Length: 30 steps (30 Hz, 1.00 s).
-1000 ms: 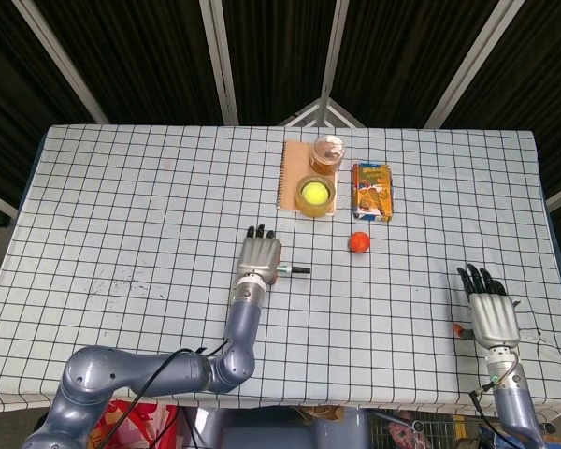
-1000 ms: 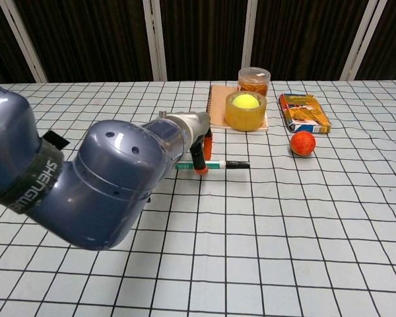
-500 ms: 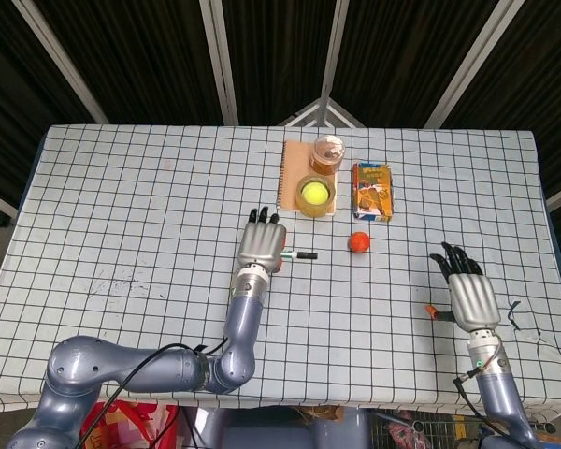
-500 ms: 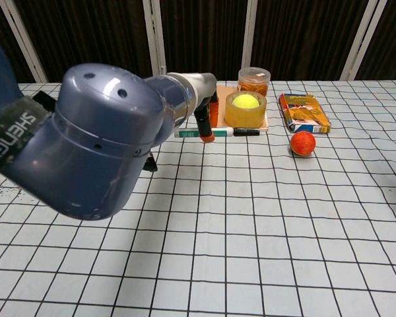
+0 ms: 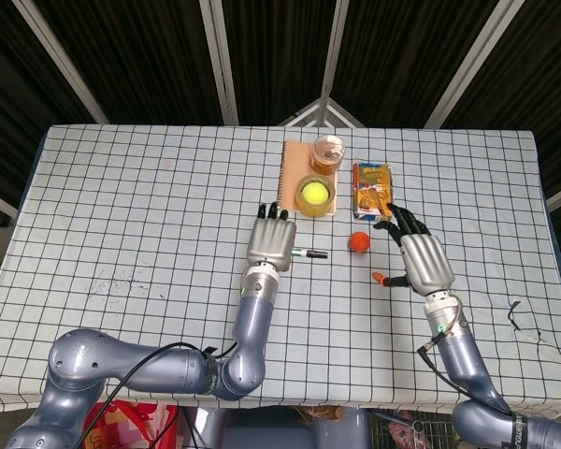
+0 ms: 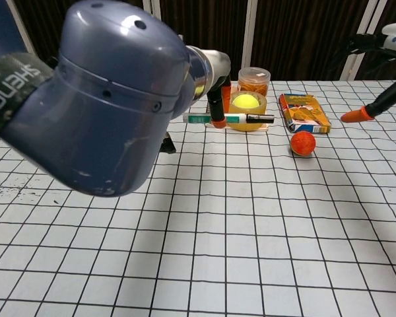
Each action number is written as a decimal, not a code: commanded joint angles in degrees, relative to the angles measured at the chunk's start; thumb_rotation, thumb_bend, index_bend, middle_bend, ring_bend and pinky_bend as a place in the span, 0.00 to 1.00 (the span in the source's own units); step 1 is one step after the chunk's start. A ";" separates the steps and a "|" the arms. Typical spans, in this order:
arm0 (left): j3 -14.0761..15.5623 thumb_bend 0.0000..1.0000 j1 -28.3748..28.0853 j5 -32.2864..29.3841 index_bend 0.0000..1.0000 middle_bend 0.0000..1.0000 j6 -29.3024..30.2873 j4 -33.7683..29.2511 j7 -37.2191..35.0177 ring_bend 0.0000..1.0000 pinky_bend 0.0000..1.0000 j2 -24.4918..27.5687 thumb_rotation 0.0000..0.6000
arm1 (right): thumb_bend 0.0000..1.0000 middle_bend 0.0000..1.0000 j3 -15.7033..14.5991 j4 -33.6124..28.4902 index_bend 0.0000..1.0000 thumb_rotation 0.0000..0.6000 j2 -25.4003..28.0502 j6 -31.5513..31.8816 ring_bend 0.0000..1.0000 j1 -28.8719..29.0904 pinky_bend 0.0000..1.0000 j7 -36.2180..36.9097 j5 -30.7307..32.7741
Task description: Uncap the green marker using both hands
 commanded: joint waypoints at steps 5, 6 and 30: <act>-1.03 0.48 -1.60 0.56 0.60 0.17 -1.57 2.28 -2.42 0.00 0.00 -1.55 1.00 | 0.17 0.07 0.32 -1.48 0.35 1.00 -1.56 -0.51 0.07 2.71 0.18 -1.70 1.96; -1.23 0.48 -1.85 0.54 0.60 0.17 -1.84 2.55 -2.76 0.00 0.00 -1.80 1.00 | 0.17 0.07 0.29 -1.53 0.36 1.00 -1.86 -0.47 0.07 3.02 0.18 -1.85 2.28; -2.54 0.48 -4.80 0.00 0.60 0.17 -0.18 1.74 -3.16 0.00 0.00 -2.35 1.00 | 0.25 0.07 -0.40 2.18 0.48 1.00 -7.58 0.50 0.09 7.70 0.17 -3.83 9.27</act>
